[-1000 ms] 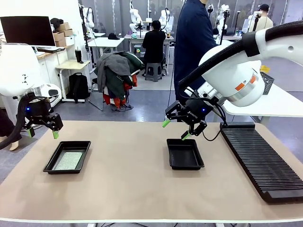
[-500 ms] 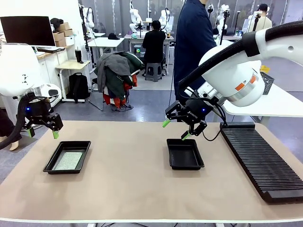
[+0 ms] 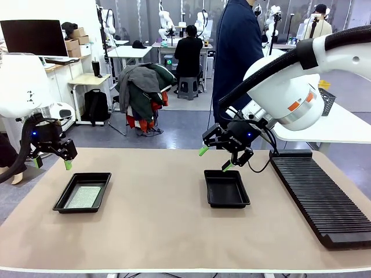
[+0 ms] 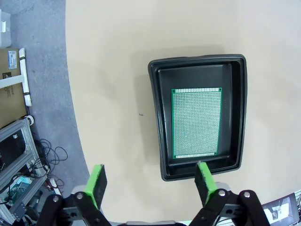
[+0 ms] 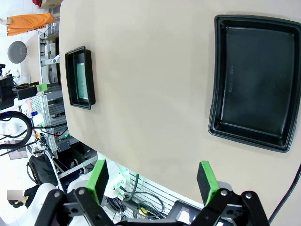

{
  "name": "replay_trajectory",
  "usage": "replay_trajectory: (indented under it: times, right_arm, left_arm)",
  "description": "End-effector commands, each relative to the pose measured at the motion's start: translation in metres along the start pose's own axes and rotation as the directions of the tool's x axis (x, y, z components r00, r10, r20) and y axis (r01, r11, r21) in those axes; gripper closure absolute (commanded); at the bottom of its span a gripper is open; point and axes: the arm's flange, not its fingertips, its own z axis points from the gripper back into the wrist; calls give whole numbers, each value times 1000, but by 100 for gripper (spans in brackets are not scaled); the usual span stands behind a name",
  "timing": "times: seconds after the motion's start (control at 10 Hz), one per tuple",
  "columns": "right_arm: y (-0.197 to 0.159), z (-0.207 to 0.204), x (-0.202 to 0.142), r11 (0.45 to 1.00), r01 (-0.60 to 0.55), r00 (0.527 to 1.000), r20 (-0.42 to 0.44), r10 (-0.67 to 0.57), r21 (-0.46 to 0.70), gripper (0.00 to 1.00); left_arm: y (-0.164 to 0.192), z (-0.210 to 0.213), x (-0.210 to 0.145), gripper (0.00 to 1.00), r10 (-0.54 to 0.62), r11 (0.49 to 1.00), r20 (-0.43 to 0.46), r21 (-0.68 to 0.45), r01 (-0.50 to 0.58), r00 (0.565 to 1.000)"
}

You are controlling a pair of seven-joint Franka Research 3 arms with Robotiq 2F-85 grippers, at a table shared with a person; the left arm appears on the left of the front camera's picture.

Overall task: Inspect and transfer BCBs to ESD trays.
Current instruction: Pick up the Blank PCB from the PCB Rack and place it in the right ESD tray.

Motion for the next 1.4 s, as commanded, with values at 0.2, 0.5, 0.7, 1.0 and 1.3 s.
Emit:
replay_trajectory:
  times: [0.2,0.5,0.7,1.0,1.3]
  right_arm:
    - [2,-3,2,1000,20,1000,13,-20,-13,0]
    - [2,-3,2,1000,20,1000,13,-20,-13,0]
    - [2,-3,2,1000,20,1000,13,-20,-13,0]
    - [2,-3,2,1000,20,1000,13,-20,-13,0]
    - [2,-3,2,1000,20,1000,13,-20,-13,0]
  left_arm:
    - [1,-2,0,0,4,1000,5,0,-4,1000]
    - [1,-2,0,0,4,1000,5,0,-4,1000]
    - [1,-2,0,0,4,1000,5,0,-4,1000]
    - [1,-2,0,0,4,1000,5,0,-4,1000]
    - [1,-2,0,0,4,1000,5,0,-4,1000]
